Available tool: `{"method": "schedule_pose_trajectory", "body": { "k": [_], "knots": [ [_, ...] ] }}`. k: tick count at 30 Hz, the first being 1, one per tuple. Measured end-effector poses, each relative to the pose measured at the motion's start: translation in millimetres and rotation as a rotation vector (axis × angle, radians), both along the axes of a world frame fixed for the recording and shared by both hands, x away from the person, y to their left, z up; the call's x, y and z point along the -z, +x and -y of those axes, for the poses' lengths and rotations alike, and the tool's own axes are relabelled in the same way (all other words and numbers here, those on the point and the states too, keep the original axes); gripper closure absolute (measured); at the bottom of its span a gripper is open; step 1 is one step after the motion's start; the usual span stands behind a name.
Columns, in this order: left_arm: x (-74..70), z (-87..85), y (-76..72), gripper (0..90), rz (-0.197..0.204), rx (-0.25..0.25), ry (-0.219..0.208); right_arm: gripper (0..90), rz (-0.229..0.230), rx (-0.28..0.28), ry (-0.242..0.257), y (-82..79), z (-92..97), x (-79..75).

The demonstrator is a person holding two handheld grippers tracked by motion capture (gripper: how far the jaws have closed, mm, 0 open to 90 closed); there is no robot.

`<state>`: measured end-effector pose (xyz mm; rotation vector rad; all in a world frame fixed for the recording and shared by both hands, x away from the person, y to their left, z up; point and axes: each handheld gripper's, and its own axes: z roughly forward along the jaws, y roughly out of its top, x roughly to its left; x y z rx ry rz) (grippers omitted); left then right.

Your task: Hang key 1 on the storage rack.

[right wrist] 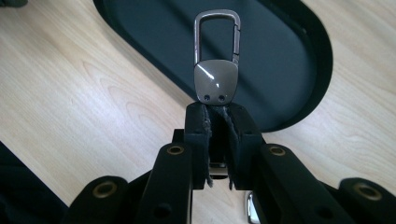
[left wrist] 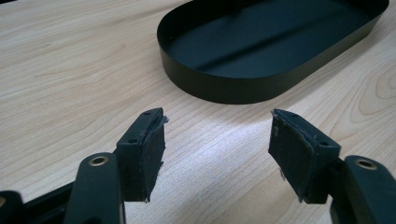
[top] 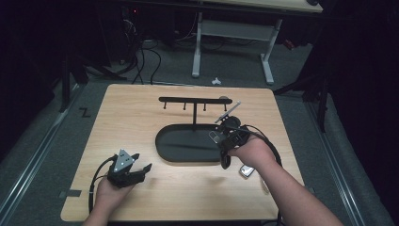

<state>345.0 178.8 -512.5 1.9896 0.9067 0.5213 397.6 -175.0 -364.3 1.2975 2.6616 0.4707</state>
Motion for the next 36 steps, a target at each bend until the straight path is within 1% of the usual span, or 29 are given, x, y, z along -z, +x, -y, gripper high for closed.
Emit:
{"method": "schedule_pose_trajectory", "body": {
  "k": [5,6,7,11,12,13,15,20,21,22,23,27,31,33,35,36],
  "knots": [
    [-0.1,-0.4,0.2,36.3,0.000,0.001,0.001,80.7,0.007,0.011,0.010,7.1,-1.3,-5.0],
    [0.0,-0.4,0.2,36.3,0.000,0.001,0.002,80.7,0.014,0.005,0.004,8.7,-1.1,-5.8],
    [0.1,-0.3,0.3,36.3,-0.001,0.002,0.003,80.7,0.011,0.013,0.006,9.6,-1.8,-6.9],
    [0.1,0.2,-0.1,36.3,-0.001,0.002,0.002,80.7,0.018,0.014,0.012,14.8,-2.4,-10.9],
    [-0.1,0.2,-0.2,36.3,-0.001,0.002,0.002,80.7,0.015,0.024,0.011,15.1,-2.9,-11.9],
    [-0.1,0.1,-0.2,36.3,-0.001,0.003,0.002,80.7,0.020,0.012,0.013,17.1,-2.7,-12.7],
    [0.0,0.1,0.0,36.3,-0.001,0.002,0.002,80.7,0.022,0.014,0.007,19.8,-3.4,-14.7],
    [0.2,0.2,0.0,36.4,-0.002,0.004,0.001,80.7,0.031,0.029,0.014,25.6,-5.9,-20.4],
    [0.2,0.1,0.0,36.3,-0.002,0.004,0.000,80.7,0.040,0.020,0.010,27.8,-6.5,-22.1],
    [0.1,-0.1,0.0,36.4,-0.002,0.005,0.000,80.7,0.037,0.023,0.014,28.6,-7.3,-23.0],
    [0.0,-0.2,0.0,36.4,-0.002,0.005,-0.001,80.7,0.043,0.020,0.007,30.3,-8.4,-24.7],
    [-0.1,-0.2,-0.3,36.3,0.000,0.003,-0.002,80.7,0.053,0.016,0.005,36.0,-12.6,-29.8],
    [0.1,-0.9,-0.2,36.4,-0.003,0.004,0.000,80.7,0.053,0.024,0.003,40.9,-16.8,-32.8],
    [0.0,-1.4,-0.1,36.4,-0.004,0.005,-0.001,80.7,0.063,0.019,0.002,43.7,-18.2,-35.5],
    [-0.1,-1.6,0.0,36.4,-0.003,0.005,-0.001,80.7,0.063,0.030,0.007,45.1,-19.3,-37.3],
    [-0.1,-1.7,0.0,36.4,-0.004,0.005,-0.001,80.7,0.069,0.024,0.000,46.8,-19.5,-38.4]
  ]
}}
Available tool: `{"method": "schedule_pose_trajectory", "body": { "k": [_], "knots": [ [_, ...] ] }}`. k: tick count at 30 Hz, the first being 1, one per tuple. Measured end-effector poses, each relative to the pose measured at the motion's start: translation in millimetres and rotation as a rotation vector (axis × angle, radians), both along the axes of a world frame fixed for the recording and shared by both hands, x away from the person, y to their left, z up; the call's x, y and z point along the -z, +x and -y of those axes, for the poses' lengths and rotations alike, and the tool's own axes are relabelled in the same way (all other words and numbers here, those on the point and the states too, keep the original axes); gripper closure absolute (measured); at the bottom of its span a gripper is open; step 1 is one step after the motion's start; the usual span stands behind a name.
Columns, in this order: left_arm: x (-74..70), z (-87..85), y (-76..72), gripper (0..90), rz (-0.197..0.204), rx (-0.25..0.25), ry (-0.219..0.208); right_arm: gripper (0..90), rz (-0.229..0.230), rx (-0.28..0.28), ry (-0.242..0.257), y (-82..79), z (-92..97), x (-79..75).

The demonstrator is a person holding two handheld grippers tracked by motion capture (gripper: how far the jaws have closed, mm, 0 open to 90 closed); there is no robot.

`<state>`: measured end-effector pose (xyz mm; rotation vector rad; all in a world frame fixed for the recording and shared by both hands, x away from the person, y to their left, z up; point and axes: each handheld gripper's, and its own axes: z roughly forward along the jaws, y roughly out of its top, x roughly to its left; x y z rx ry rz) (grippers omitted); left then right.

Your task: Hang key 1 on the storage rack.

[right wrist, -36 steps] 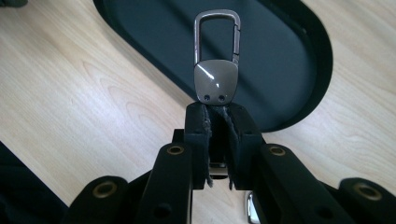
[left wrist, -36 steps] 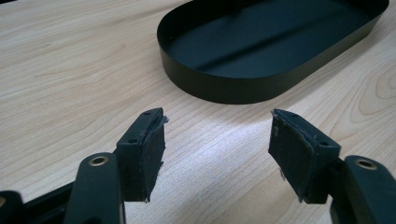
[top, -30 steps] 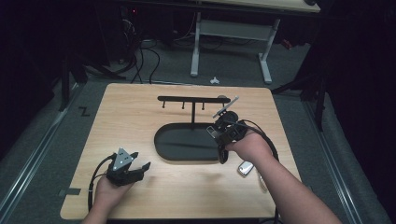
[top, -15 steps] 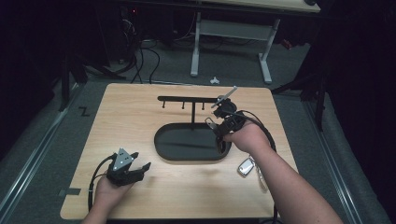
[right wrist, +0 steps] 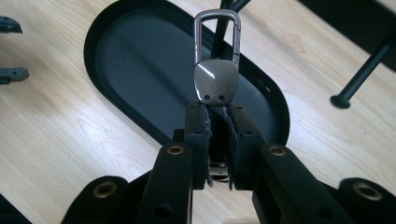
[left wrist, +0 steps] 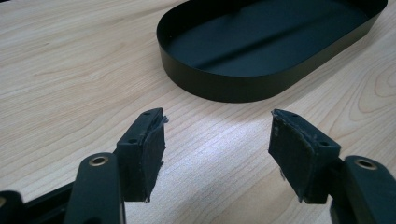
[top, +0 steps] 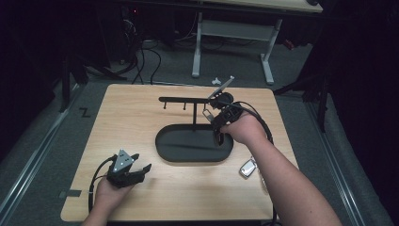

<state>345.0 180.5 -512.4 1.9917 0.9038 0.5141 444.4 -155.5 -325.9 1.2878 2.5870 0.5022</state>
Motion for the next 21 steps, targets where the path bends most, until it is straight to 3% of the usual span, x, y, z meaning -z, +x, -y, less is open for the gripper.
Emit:
{"method": "schedule_pose_trajectory", "body": {
  "k": [21],
  "knots": [
    [0.4,-0.7,1.0,36.4,-0.010,0.006,-0.001,80.6,0.011,0.034,-0.013,16.8,-5.5,7.8]
  ]
}}
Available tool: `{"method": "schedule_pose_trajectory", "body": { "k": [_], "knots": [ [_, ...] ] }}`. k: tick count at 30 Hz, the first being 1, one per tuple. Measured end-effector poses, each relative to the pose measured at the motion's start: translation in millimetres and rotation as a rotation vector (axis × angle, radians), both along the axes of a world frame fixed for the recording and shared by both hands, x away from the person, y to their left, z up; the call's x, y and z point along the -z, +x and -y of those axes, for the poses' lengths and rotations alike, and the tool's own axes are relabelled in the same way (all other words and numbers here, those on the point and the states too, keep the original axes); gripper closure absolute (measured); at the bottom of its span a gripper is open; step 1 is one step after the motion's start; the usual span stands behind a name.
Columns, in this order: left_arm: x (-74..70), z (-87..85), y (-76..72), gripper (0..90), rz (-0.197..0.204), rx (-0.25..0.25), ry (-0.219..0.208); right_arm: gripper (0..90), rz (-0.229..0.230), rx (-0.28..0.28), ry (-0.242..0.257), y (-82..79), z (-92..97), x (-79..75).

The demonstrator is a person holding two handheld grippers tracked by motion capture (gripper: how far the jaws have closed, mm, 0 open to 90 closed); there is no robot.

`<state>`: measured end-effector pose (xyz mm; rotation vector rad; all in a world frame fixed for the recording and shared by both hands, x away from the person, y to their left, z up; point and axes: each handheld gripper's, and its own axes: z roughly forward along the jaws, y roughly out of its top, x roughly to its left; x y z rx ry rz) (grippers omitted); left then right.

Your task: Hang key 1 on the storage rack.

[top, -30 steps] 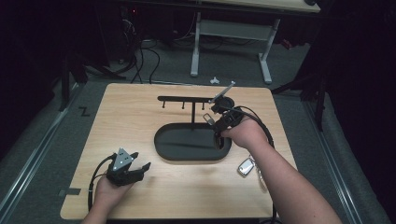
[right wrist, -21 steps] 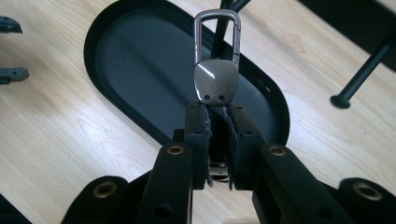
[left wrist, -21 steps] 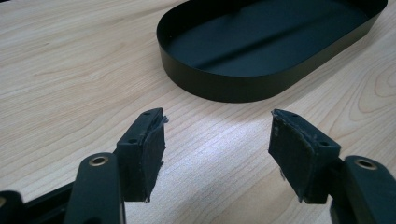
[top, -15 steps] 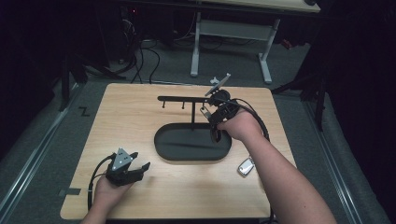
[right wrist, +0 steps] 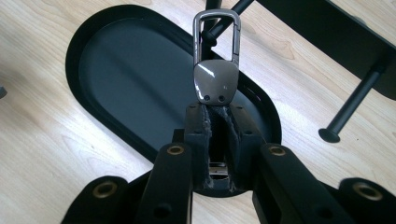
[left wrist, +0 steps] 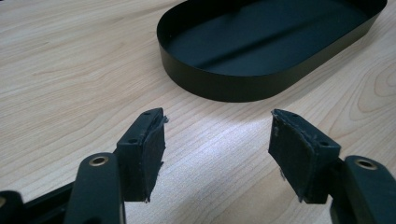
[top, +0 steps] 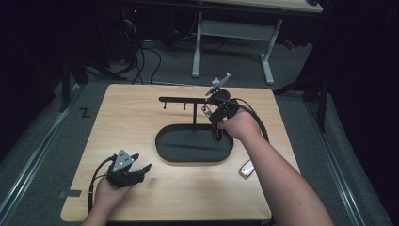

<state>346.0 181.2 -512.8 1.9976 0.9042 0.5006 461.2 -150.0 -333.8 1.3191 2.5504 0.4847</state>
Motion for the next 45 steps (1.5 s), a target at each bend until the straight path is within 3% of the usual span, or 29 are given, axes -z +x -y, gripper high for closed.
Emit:
{"method": "schedule_pose_trajectory", "body": {
  "k": [26,32,45],
  "knots": [
    [0.7,-0.8,0.5,36.3,0.002,-0.006,-0.001,80.0,0.031,0.041,-0.014,18.0,-7.2,12.9],
    [0.6,-0.9,0.7,36.4,0.002,-0.005,-0.001,79.2,0.017,0.039,-0.030,17.6,-9.6,18.2],
    [1.5,0.8,-0.4,36.4,-0.004,-0.002,-0.007,76.4,0.027,0.035,0.015,6.5,-9.3,15.4]
  ]
}}
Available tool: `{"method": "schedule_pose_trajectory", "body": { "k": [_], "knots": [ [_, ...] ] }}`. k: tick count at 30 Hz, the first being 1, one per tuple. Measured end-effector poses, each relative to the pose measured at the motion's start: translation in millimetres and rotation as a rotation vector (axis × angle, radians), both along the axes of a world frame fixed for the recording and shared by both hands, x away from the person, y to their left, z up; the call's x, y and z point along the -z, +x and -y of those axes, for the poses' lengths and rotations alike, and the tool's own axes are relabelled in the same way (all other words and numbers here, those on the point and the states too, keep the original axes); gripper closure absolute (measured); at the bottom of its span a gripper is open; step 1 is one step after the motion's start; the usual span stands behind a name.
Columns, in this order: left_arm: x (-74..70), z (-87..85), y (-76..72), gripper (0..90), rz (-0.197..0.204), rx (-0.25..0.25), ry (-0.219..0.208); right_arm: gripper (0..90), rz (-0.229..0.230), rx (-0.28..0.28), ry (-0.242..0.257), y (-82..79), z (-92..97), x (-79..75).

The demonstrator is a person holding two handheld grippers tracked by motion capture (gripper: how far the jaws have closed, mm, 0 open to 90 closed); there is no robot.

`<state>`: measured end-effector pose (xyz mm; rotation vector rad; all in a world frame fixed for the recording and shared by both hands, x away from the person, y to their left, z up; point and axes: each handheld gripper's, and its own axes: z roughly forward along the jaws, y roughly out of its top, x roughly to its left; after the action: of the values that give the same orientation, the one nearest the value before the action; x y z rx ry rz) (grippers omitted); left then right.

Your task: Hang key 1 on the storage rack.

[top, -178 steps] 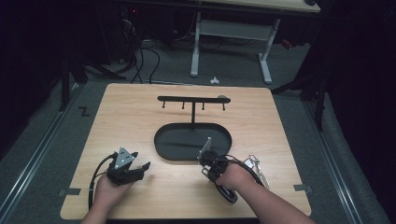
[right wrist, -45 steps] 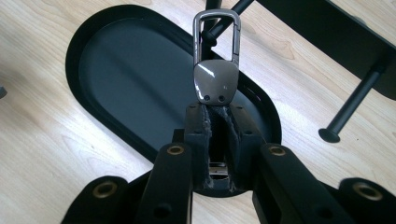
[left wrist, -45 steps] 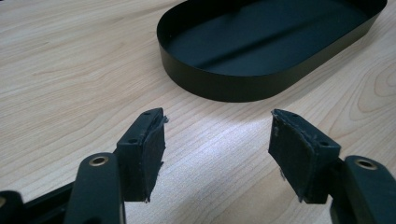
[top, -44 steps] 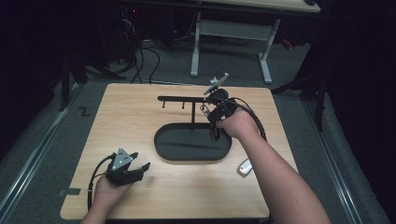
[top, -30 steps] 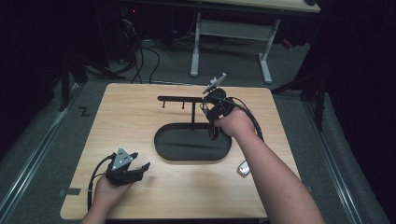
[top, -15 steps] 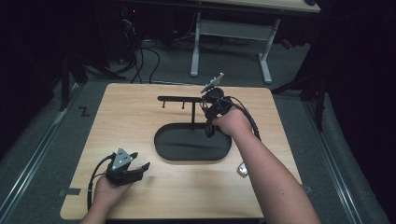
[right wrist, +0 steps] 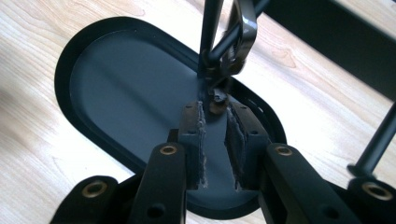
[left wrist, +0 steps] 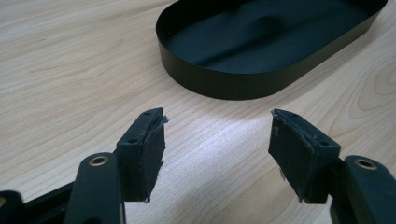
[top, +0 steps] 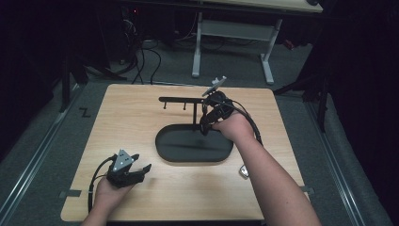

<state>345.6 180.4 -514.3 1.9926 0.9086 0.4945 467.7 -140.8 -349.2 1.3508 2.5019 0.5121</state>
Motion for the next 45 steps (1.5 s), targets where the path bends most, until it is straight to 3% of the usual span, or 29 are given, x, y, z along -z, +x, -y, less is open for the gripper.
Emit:
{"method": "schedule_pose_trajectory", "body": {
  "k": [10,17,23,28,36,45],
  "knots": [
    [-0.7,3.9,-0.6,36.5,0.006,0.009,0.016,75.5,0.008,-0.001,0.033,-11.8,7.2,0.5],
    [0.7,5.7,0.5,36.6,0.000,0.017,0.024,74.8,0.030,0.019,0.069,-20.3,19.5,-7.5],
    [1.8,5.6,3.5,36.7,-0.001,0.012,0.034,72.1,0.029,0.023,0.085,-22.9,26.0,-5.6],
    [1.6,4.1,1.6,36.7,0.000,0.008,0.034,66.4,0.047,0.011,0.100,-34.1,31.5,-2.5],
    [1.5,1.7,-1.7,36.7,-0.003,0.001,0.033,60.6,0.051,-0.005,0.091,-62.4,45.1,12.3],
    [2.2,4.1,-0.4,36.7,-0.006,0.010,0.038,59.7,0.012,0.043,0.070,-88.5,73.8,48.0]
  ]
}}
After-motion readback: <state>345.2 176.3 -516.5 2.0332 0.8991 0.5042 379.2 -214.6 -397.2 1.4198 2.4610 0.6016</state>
